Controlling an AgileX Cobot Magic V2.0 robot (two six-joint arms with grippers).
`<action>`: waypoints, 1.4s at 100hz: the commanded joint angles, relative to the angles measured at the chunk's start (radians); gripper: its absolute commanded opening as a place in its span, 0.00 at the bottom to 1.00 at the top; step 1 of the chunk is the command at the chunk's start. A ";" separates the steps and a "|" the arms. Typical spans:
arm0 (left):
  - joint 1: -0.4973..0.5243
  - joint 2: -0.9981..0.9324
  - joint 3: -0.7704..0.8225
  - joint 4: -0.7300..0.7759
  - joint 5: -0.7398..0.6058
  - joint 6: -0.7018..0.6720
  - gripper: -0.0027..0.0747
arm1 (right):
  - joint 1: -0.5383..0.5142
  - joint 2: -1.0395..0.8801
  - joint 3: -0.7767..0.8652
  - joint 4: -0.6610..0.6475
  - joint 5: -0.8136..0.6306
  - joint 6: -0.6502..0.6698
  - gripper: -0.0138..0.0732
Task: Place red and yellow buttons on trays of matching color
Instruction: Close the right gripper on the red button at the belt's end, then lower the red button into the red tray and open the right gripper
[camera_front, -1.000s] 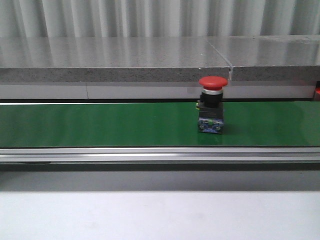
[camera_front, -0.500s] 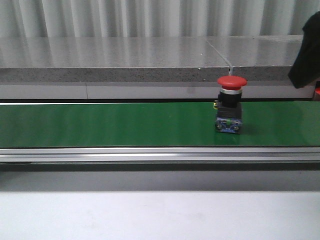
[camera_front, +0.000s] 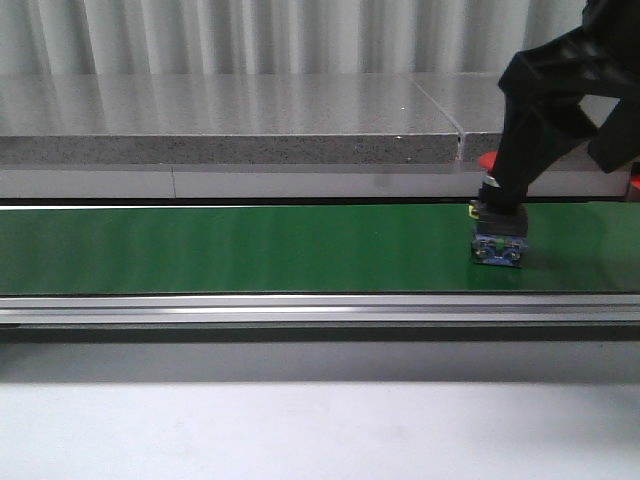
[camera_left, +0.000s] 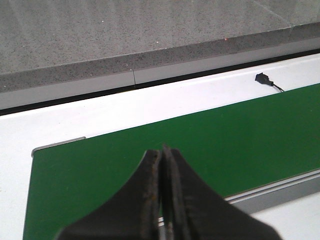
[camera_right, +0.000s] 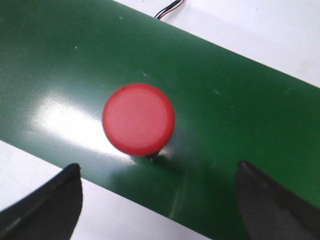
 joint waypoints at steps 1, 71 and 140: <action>-0.008 0.000 -0.027 -0.029 -0.056 -0.003 0.01 | 0.004 0.008 -0.054 0.007 -0.041 -0.024 0.86; -0.008 0.000 -0.027 -0.029 -0.056 -0.003 0.01 | -0.170 0.066 -0.341 -0.057 0.223 -0.027 0.21; -0.008 0.000 -0.027 -0.029 -0.056 -0.003 0.01 | -0.875 0.253 -0.536 0.016 0.047 -0.028 0.21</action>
